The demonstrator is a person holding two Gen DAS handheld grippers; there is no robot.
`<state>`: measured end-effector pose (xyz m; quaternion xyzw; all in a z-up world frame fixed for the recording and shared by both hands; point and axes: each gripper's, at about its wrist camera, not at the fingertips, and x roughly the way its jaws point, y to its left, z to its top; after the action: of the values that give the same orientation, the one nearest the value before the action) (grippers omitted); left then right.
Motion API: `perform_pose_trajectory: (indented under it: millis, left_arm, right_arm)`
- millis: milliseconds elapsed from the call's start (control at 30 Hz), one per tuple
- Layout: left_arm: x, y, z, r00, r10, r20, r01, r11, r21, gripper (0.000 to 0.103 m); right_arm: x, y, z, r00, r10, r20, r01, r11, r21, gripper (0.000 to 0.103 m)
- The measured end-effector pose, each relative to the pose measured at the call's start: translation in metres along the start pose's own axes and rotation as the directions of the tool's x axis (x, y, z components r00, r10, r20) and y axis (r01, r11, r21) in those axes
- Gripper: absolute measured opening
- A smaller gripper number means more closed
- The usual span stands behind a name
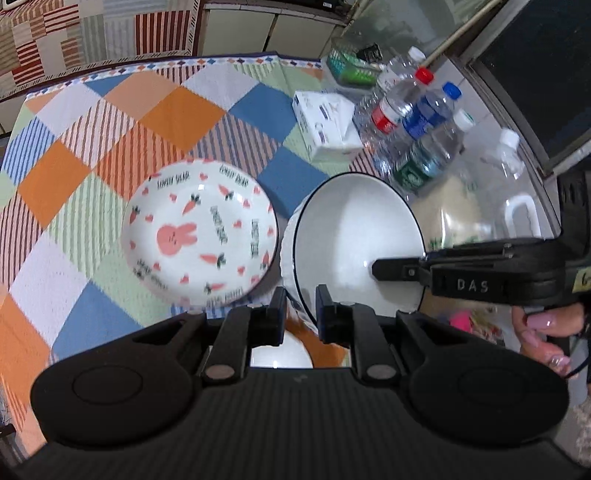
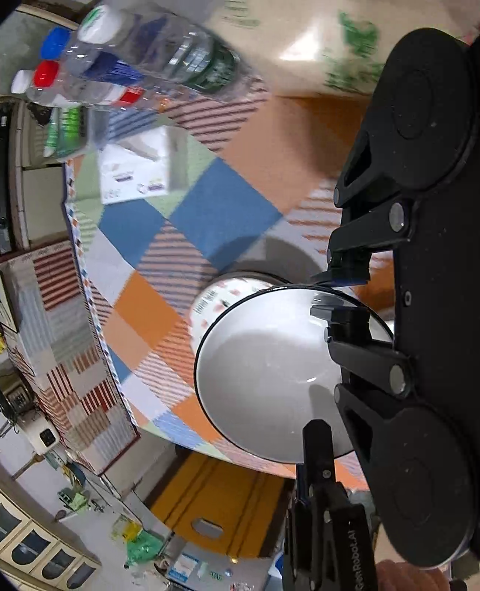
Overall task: Organize plates and bowls
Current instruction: 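Lower the third bowl into the bowl stack with both tools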
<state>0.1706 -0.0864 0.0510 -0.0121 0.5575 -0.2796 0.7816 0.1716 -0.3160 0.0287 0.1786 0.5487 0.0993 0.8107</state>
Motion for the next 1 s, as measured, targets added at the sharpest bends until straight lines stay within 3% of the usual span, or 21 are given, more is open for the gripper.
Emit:
perform_pose_trajectory:
  millis: [500, 667, 1000]
  left_arm:
    - [-0.024, 0.015, -0.062, 0.997, -0.062, -0.054, 0.060, 0.998, -0.037, 0.015]
    - [-0.015, 0.027, -0.079, 0.990, -0.098, -0.097, 0.089, 0.992, -0.089, 0.015]
    - [0.009, 0.046, -0.102, 0.978, -0.098, -0.183, 0.076, 0.990, -0.122, 0.014]
  right_arm:
    - [-0.015, 0.034, -0.039, 0.998, 0.021, -0.058, -0.027, 0.994, -0.104, 0.013]
    - [-0.007, 0.037, -0.054, 0.996, 0.028, -0.087, -0.038, 0.993, -0.115, 0.013]
    - [0.019, 0.042, -0.074, 0.994, 0.031, -0.107, -0.045, 0.990, -0.135, 0.013]
